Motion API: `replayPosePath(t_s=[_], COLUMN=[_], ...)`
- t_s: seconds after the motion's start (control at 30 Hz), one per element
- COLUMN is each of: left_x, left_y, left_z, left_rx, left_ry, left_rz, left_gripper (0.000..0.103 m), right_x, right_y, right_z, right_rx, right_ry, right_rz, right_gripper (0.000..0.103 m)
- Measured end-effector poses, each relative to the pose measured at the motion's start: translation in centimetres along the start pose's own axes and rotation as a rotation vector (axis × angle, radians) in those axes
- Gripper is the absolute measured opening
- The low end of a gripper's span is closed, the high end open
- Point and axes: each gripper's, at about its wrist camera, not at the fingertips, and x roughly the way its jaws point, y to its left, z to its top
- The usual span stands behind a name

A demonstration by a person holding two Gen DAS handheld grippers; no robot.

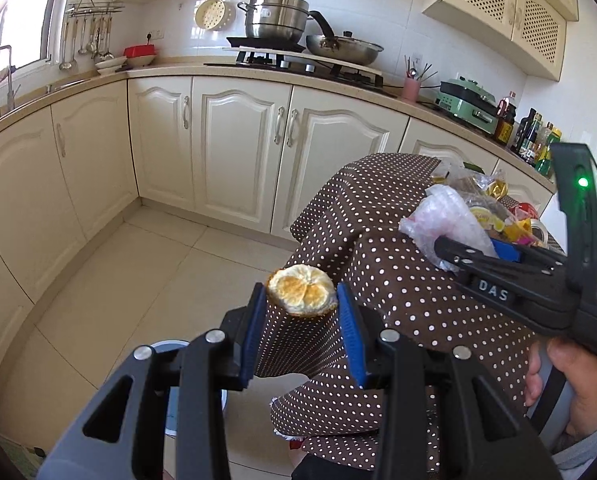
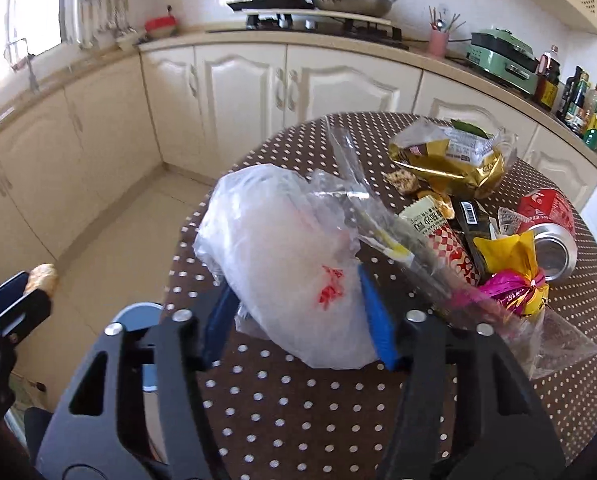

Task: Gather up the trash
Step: 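Carry the orange peel and white bag over the blue bucket and open both grippers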

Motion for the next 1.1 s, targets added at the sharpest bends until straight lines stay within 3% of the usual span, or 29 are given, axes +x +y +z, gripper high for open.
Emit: replayPosePath(t_s=[0.23,0.57,0.8,0.97,1.1], left_x=[-0.5,-0.6,3.2,9.1,13.1], left_y=[2.3,9.4,16.9,22.3,25.2], left_z=[-0.8,-2.0,-4.1,-6.3,-8.1], left_rx=[-0.049,-0.145,-0.215,-0.254,-0.289], left_ry=[0.005,0.030,0.119,0.246,0.311], left_rz=[-0.011,0.085,0.187,0.247,0.253], left_gripper=[0.035,0.035,0.035,0.036,0.036], right_x=[-1.9,0.6,8.8,15.6,20.1], right_y=[2.3,12.5,21.0,24.3,25.7], right_z=[-0.4,-0.2,-2.7,-5.3,-6.9], right_rx=[0.031,-0.103,-0.180,-0.169,-0.154], right_ry=[-0.038,-0.017,0.142,0.272,0.345], right_rz=[0.214,0.383,0.463,0.462,0.448], right_gripper=[0.044,0.042,0.042,0.042,0.042])
